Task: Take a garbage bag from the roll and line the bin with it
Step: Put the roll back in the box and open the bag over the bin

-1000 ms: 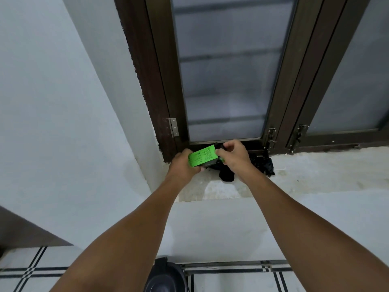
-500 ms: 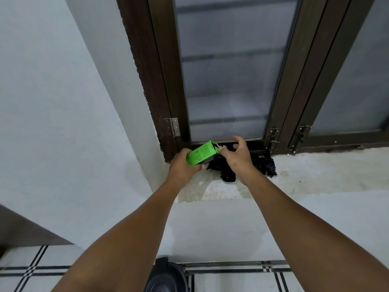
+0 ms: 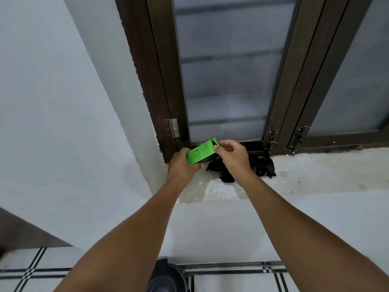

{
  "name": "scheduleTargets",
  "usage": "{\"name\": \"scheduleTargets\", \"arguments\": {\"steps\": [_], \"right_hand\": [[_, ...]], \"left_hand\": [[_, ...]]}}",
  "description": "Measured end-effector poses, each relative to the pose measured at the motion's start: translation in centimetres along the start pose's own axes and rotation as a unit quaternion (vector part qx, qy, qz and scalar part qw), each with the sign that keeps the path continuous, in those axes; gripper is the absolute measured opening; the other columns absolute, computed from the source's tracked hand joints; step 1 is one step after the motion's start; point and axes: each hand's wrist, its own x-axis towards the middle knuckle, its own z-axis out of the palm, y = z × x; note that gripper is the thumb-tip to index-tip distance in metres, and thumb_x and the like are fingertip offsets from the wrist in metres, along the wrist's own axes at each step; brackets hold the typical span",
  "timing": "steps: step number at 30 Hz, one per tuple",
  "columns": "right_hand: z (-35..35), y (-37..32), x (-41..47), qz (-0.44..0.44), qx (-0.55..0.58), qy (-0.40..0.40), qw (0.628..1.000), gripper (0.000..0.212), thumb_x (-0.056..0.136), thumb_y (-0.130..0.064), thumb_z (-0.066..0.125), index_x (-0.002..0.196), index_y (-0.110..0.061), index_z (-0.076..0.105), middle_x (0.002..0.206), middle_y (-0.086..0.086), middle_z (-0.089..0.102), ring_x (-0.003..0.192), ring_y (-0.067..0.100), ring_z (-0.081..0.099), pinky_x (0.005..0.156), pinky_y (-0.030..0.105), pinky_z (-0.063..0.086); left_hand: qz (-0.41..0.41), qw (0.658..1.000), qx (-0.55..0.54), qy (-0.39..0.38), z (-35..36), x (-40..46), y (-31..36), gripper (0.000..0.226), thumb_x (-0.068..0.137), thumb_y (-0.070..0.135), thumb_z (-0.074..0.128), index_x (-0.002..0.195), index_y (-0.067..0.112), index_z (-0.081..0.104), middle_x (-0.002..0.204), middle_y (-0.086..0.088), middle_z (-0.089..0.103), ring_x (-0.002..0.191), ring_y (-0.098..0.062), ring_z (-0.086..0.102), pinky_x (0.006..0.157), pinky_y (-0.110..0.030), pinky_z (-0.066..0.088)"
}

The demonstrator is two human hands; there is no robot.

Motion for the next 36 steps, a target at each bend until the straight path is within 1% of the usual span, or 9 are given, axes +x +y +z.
{"name": "scheduleTargets", "arguments": {"steps": [3,7,11,15,22,26,31,34,36], "right_hand": [[0.01,-0.2,-0.26,-0.009,0.011,0.004,1.0,0.023,0.089,-0.029,0.076,0.104,-0.011,0.075,0.098,0.001,0.075,0.093,0.011,0.07,0.078,0.026,0.056],[0.15,-0.35,-0.46,-0.017,-0.007,0.019,1.0,0.017,0.09,-0.024,0.076,0.103,-0.014,0.072,0.091,-0.002,0.073,0.083,0.005,0.068,0.073,0.017,0.052],[0.16,-0.29,-0.72,-0.047,-0.024,0.028,0.998,0.013,0.089,-0.024,0.076,0.095,-0.014,0.071,0.091,-0.002,0.073,0.085,0.008,0.069,0.075,0.019,0.054],[0.32,-0.37,-0.92,-0.057,-0.025,0.026,0.998,0.008,0.09,-0.022,0.075,0.089,-0.015,0.073,0.085,-0.008,0.072,0.08,0.003,0.067,0.072,0.014,0.051],[0.16,-0.22,-0.63,-0.026,-0.009,0.039,0.999,0.013,0.089,-0.02,0.074,0.083,-0.009,0.075,0.08,-0.003,0.073,0.074,0.006,0.066,0.072,0.021,0.049],[0.08,-0.45,-0.79,-0.022,0.009,0.035,0.999,0.019,0.089,-0.031,0.076,0.085,-0.013,0.073,0.079,-0.005,0.072,0.071,0.005,0.064,0.067,0.024,0.051],[-0.2,-0.01,-0.46,-0.017,0.006,0.037,0.999,0.009,0.087,-0.028,0.078,0.087,-0.022,0.071,0.09,-0.003,0.075,0.089,0.013,0.072,0.083,0.042,0.061],[-0.29,-0.05,-0.55,-0.019,0.0,0.035,0.999,0.013,0.088,-0.031,0.077,0.086,-0.02,0.071,0.087,-0.003,0.075,0.087,0.013,0.071,0.081,0.042,0.061],[-0.28,-0.1,-0.59,-0.025,-0.003,0.033,0.999,0.015,0.089,-0.031,0.076,0.084,-0.017,0.072,0.083,-0.005,0.074,0.08,0.011,0.069,0.079,0.042,0.061]], "left_hand": [[0.007,1.0,0.0,0.0,-0.11,-0.01,0.03,0.052,0.076,0.033,0.088,0.12,0.019,0.064,0.111,-0.007,0.065,0.1,-0.024,0.062,0.083,-0.037,0.054],[0.011,1.0,0.001,0.006,-0.22,-0.16,0.04,0.051,0.076,0.031,0.088,0.12,0.019,0.064,0.11,-0.007,0.065,0.093,-0.019,0.058,0.076,-0.028,0.045],[0.011,1.0,0.0,0.008,-0.4,-0.46,0.19,0.051,0.077,0.029,0.087,0.122,0.018,0.064,0.111,-0.008,0.064,0.091,-0.016,0.054,0.076,-0.027,0.043],[0.016,1.0,0.002,0.011,-0.52,-0.62,0.25,0.05,0.078,0.029,0.086,0.122,0.018,0.063,0.111,-0.008,0.063,0.094,-0.021,0.059,0.077,-0.029,0.045],[0.025,1.0,0.014,0.013,-0.55,-0.88,0.5,0.05,0.078,0.026,0.085,0.122,0.018,0.064,0.11,-0.008,0.063,0.098,-0.024,0.062,0.078,-0.029,0.046],[0.024,1.0,0.012,0.011,-0.57,-0.93,0.52,0.05,0.079,0.026,0.084,0.123,0.018,0.063,0.11,-0.007,0.062,0.096,-0.021,0.06,0.077,-0.028,0.044],[0.033,0.999,0.01,0.013,-0.48,-0.93,0.59,0.048,0.079,0.024,0.084,0.122,0.017,0.064,0.11,-0.007,0.062,0.095,-0.021,0.059,0.077,-0.028,0.044],[0.034,0.999,0.012,0.012,-0.42,-0.9,0.75,0.048,0.079,0.025,0.083,0.122,0.017,0.064,0.11,-0.008,0.062,0.098,-0.024,0.062,0.079,-0.031,0.049],[0.033,0.999,0.014,0.012,-0.4,-0.89,0.8,0.048,0.08,0.025,0.083,0.123,0.017,0.063,0.111,-0.009,0.062,0.099,-0.025,0.061,0.079,-0.03,0.048]]}}
